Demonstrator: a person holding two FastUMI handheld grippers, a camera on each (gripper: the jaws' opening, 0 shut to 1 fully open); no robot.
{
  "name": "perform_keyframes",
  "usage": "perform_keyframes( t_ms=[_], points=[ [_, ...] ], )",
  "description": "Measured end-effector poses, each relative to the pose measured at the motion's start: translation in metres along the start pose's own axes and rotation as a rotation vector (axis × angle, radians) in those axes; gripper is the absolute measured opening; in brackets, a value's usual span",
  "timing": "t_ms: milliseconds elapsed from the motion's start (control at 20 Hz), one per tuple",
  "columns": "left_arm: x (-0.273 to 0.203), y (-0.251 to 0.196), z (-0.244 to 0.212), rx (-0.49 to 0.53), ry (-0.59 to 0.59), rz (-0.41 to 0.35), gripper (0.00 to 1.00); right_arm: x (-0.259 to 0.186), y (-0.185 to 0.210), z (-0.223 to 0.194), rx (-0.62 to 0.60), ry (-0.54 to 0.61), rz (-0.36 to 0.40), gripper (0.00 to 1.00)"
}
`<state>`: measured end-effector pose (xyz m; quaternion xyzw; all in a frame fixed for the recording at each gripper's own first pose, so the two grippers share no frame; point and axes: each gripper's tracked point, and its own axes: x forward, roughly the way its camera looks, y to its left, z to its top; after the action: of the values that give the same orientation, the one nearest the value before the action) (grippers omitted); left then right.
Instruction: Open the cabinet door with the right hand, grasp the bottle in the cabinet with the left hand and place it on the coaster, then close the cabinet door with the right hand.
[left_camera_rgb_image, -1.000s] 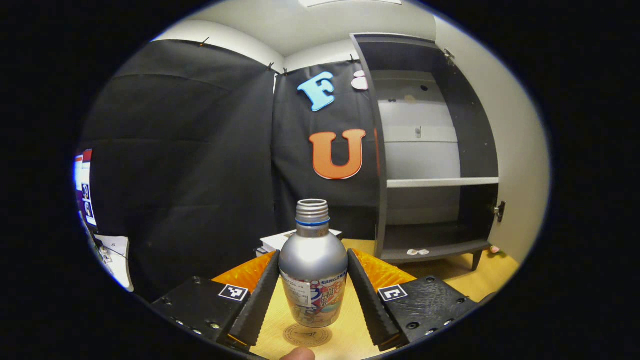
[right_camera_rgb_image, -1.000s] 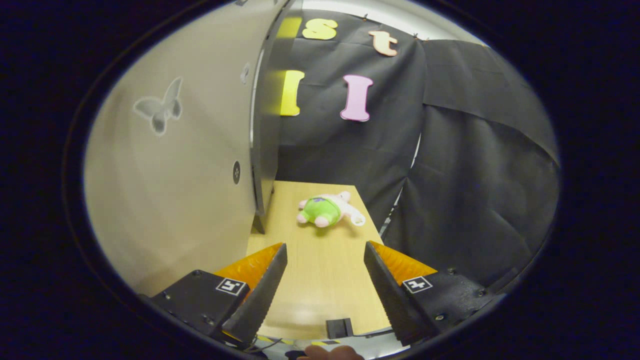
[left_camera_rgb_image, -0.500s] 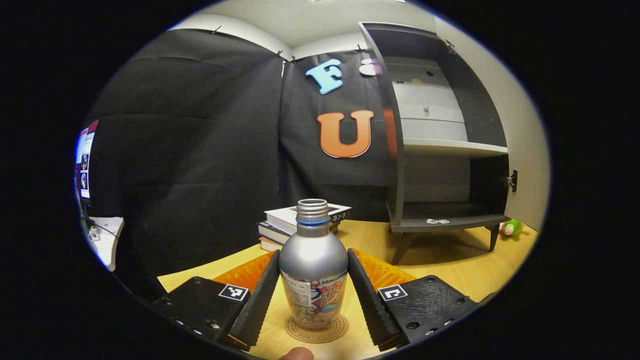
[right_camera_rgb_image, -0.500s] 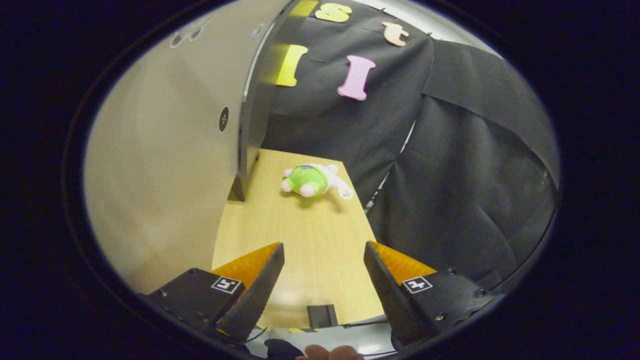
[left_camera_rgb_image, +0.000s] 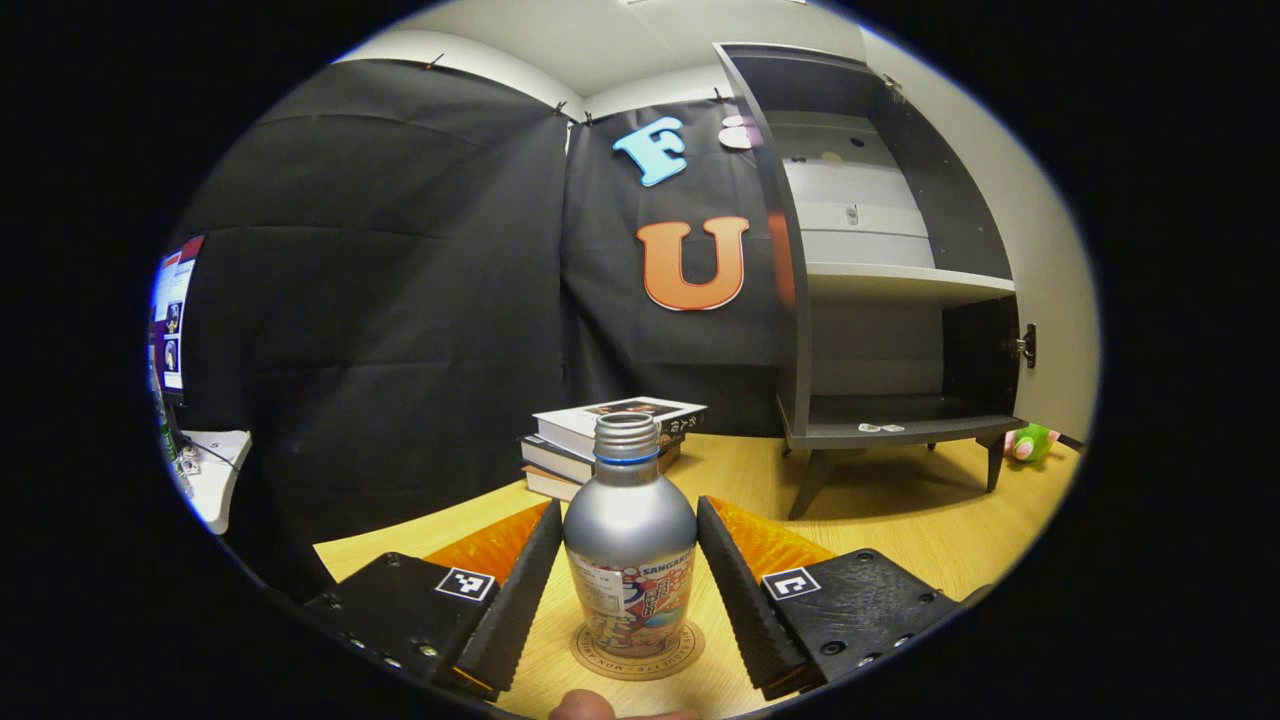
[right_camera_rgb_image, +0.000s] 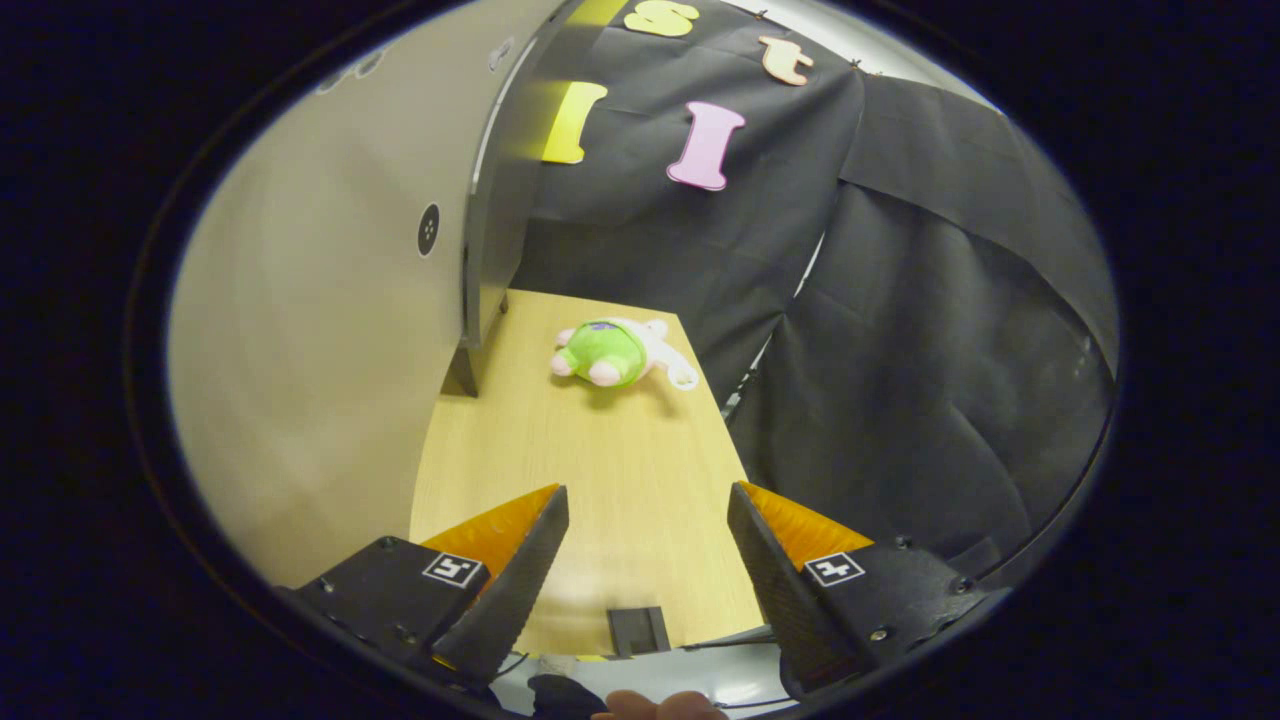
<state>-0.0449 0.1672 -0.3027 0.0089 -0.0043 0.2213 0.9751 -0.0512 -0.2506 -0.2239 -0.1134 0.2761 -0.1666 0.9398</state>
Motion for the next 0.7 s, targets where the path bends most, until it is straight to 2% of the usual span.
perform_keyframes(
  t_ms=[300,700],
  points=[
    [-0.007,0.005,0.013,0.046,0.0,0.005,0.82,0.0,-0.004,-0.001,0.019,0.003,0.004,1.0],
    [-0.038,0.013,0.095,0.08,-0.07,0.017,0.88,0.001,-0.012,0.0,0.086,-0.028,0.016,1.0]
  ],
)
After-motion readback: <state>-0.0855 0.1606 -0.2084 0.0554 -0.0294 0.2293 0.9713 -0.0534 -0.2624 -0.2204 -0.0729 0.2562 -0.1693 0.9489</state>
